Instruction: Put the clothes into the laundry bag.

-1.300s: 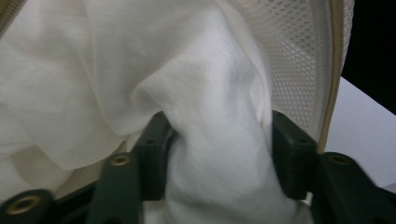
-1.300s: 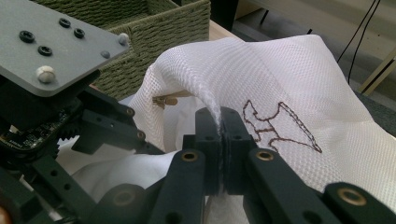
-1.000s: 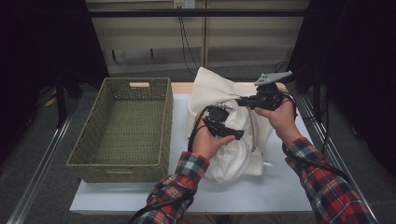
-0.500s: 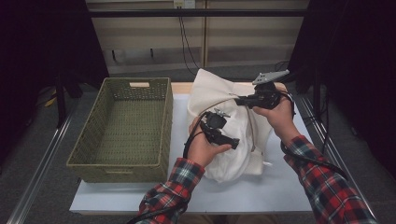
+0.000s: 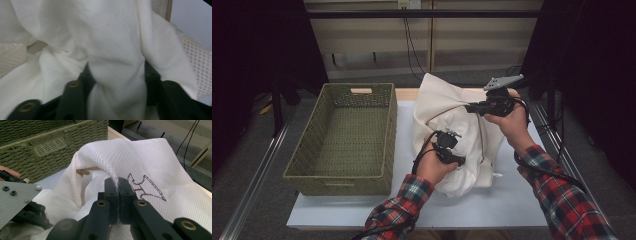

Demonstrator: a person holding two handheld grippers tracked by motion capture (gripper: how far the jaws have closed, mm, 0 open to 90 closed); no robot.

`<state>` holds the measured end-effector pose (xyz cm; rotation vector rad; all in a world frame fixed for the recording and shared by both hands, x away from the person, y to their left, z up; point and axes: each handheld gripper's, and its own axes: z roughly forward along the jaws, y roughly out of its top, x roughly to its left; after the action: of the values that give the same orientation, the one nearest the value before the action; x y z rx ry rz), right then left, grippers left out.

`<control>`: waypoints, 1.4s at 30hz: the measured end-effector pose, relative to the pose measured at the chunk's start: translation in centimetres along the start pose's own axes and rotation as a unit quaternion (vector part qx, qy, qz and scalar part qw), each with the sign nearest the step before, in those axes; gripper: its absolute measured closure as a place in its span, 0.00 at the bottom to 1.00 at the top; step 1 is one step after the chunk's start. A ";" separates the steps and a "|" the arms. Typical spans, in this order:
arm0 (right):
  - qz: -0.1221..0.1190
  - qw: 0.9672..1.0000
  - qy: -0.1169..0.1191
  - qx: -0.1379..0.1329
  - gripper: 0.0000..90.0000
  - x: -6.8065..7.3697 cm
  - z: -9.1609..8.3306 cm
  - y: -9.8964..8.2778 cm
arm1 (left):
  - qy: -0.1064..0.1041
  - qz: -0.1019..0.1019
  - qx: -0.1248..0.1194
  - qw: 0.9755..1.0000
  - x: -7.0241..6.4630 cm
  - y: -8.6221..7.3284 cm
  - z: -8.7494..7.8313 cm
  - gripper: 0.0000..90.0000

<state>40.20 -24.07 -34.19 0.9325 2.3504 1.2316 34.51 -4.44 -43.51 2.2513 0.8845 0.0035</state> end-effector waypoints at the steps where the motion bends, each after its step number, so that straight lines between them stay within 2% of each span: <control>1: 0.000 1.000 0.000 -0.002 0.98 0.0 0.0 0.0 | 0.003 0.001 -0.002 1.000 -0.1 0.1 -0.1 0.69; 4: 0.000 1.000 0.002 -0.002 0.98 0.1 0.0 -0.1 | 0.012 0.011 0.000 1.000 0.0 0.5 -0.6 0.72; 6: 0.001 1.000 0.002 -0.004 0.98 0.1 0.0 -0.1 | 0.010 0.004 -0.005 1.000 0.0 0.9 -0.9 0.73; 8: 0.005 1.000 0.006 -0.006 0.98 0.2 0.0 -0.2 | 0.017 0.001 -0.014 1.000 -0.1 1.2 -1.1 0.73; 9: 0.004 1.000 0.005 -0.005 0.98 0.3 0.0 -0.2 | 0.015 -0.001 -0.014 1.000 0.0 1.4 -1.3 0.74; 12: 0.003 1.000 0.008 -0.004 0.98 0.5 0.1 -0.1 | 0.014 0.011 -0.019 1.000 0.0 2.0 -1.7 0.74; 17: 0.000 1.000 0.010 -0.007 0.98 0.7 0.1 0.2 | 0.014 0.005 -0.038 0.999 0.2 2.8 -1.9 0.75; 23: 0.002 1.000 0.011 -0.011 0.98 0.6 -0.1 0.1 | 0.017 0.003 -0.057 0.998 0.4 3.4 -1.9 0.75; 24: 0.005 1.000 0.011 -0.010 0.98 0.6 -0.2 0.1 | 0.024 0.004 -0.052 0.998 0.4 3.6 -1.9 0.75; 29: 0.005 1.000 0.011 -0.010 0.98 0.7 -0.4 -0.1 | 0.027 -0.002 -0.057 0.998 0.8 3.9 -1.5 0.75; 32: 0.005 1.000 0.011 -0.009 0.98 0.8 -0.5 -0.2 | 0.030 -0.007 -0.073 0.997 0.9 4.2 -1.5 0.75; 36: 0.008 1.000 0.010 -0.011 0.98 0.8 -0.7 -0.3 | 0.038 0.006 -0.081 0.996 0.7 4.4 -1.5 0.75; 38: 0.008 1.000 0.009 -0.011 0.98 0.8 -0.7 -0.3 | 0.037 0.005 -0.075 0.996 0.7 4.4 -1.3 0.75; 42: 0.008 1.000 0.007 -0.008 0.98 0.7 -0.8 -0.4 | 0.022 0.004 -0.074 0.997 0.8 3.9 -0.6 0.72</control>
<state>39.08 -24.22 -34.09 0.9434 2.3434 1.2654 37.33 -5.56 -40.83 2.1241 0.8691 0.1184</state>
